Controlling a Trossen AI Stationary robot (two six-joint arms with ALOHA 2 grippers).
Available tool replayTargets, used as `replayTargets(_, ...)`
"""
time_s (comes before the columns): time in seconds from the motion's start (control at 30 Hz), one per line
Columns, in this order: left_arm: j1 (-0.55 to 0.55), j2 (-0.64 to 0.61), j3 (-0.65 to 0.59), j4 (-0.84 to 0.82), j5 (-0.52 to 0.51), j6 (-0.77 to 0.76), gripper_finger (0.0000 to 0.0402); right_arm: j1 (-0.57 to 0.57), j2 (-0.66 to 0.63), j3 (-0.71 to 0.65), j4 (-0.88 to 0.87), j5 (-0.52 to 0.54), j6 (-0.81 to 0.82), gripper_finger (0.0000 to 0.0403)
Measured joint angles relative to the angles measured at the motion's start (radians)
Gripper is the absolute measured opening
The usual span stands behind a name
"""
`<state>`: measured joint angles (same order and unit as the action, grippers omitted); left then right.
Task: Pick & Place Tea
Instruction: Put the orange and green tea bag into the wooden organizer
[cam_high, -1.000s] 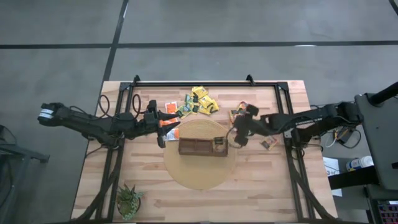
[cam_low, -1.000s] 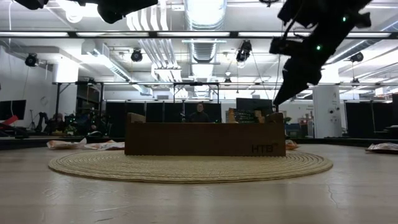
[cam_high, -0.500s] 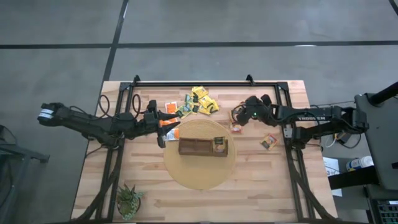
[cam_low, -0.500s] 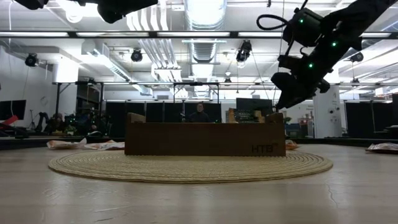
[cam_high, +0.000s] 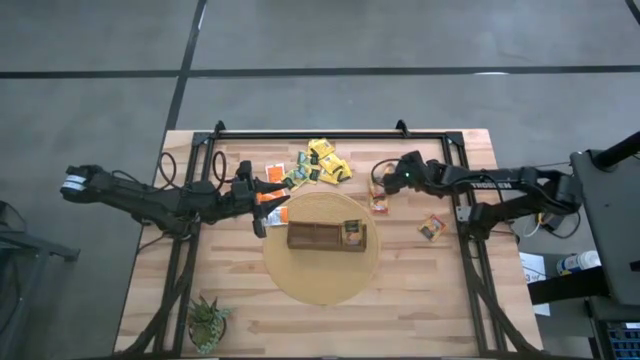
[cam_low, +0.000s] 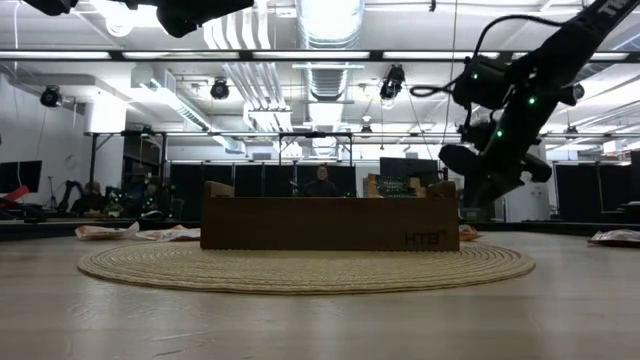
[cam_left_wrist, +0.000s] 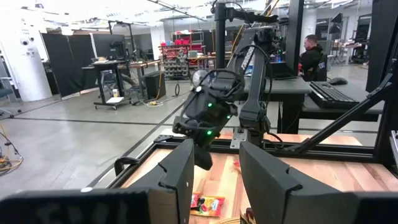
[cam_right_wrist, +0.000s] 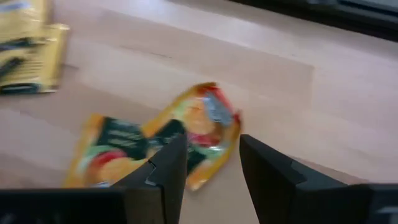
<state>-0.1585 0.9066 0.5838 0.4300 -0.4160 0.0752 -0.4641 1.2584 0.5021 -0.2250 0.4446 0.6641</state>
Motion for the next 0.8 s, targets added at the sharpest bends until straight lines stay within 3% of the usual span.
replayTargets(0.3, 0.0, 0.0, 0.0, 0.0, 0.0, -0.01, 0.0124, -0.05, 0.097, -0.008, 0.083, -0.013, -0.03, 0.0144)
replayTargets(0.5, 0.0, 0.0, 0.0, 0.0, 0.0, -0.018, 0.0124, -0.099, 0.215, -0.004, 0.174, -0.101, -0.053, 0.0144)
replayTargets(0.8, 0.0, 0.0, 0.0, -0.001, 0.0, -0.024, 0.0124, -0.149, 0.37, 0.046, 0.218, -0.144, -0.154, 0.0114)
